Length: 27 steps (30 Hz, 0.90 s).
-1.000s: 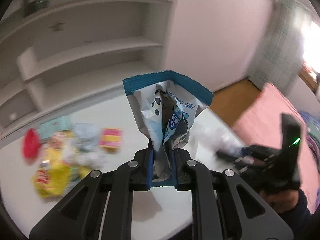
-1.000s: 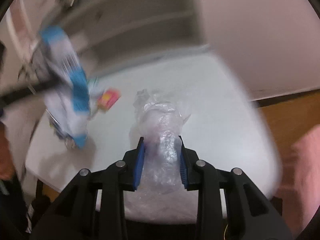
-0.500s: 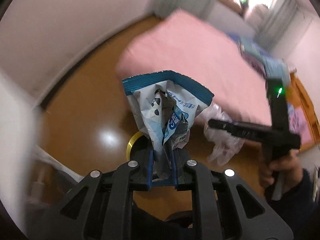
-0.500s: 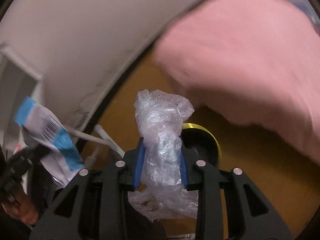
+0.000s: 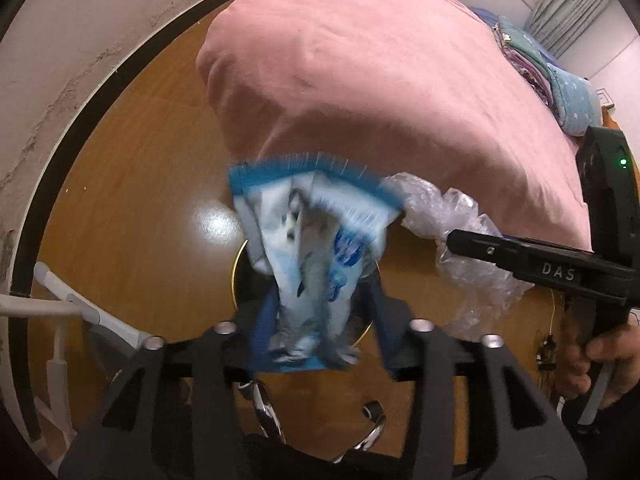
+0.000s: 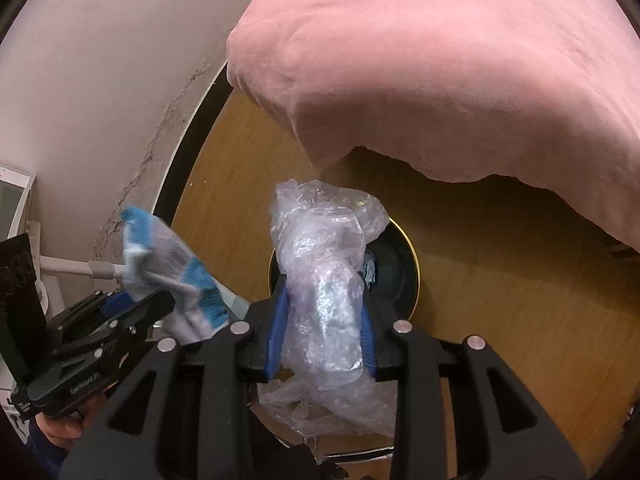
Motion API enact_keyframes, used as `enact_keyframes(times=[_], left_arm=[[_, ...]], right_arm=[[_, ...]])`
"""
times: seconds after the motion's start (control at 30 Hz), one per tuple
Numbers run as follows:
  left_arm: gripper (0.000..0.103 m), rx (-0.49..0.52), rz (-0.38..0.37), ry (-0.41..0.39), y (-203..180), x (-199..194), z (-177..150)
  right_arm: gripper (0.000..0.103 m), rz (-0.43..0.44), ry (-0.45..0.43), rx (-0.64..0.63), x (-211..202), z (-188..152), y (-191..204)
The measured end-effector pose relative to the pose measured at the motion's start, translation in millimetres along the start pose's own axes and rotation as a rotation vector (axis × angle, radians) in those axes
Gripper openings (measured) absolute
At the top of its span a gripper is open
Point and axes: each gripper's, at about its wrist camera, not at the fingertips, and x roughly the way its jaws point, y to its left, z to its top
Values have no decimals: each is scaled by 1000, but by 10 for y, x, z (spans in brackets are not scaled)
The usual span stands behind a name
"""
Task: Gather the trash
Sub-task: 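Carry both bags over the black bin and open both tools to drop them, then grasp the yellow snack bag with the left tool while the right tool grasps the pink box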
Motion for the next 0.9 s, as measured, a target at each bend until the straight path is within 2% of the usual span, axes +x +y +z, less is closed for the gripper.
enact_keyframes(times=[0.23, 0.3, 0.37, 0.4, 0.43, 0.5, 0.6, 0.73, 0.83, 0.9], left_arm=[[55, 4, -10, -16, -51, -59, 45], [60, 3, -2, -32, -43, -149, 34], [64, 10, 10, -59, -71, -293, 33], [68, 15, 16, -74, -86, -377, 28], [73, 17, 23, -87, -94, -455, 25], [81, 20, 45, -126, -105, -681, -9], [84, 22, 77, -189, -121, -1081, -99], [90, -12, 137, -289, -26, -1816, -341], [91, -63, 197, -365, 148, -2352, -590], [91, -131, 273, -419, 375, -2786, -844]], right_arm=[[33, -12, 19, -26, 85, 13, 36], [36, -20, 22, -38, 76, -5, 73], [49, -30, 24, -48, 85, -8, 116], [64, -30, 20, -53, 67, -17, 141], [71, -32, 11, -64, 33, -25, 183], [72, -42, -4, -92, -24, -27, 274], [72, -53, -34, -124, -166, -23, 455], [72, -32, -140, -242, -593, -48, 1021], [73, 53, -214, -397, -932, -145, 1807], [74, 113, -236, -515, -1049, -273, 2375]])
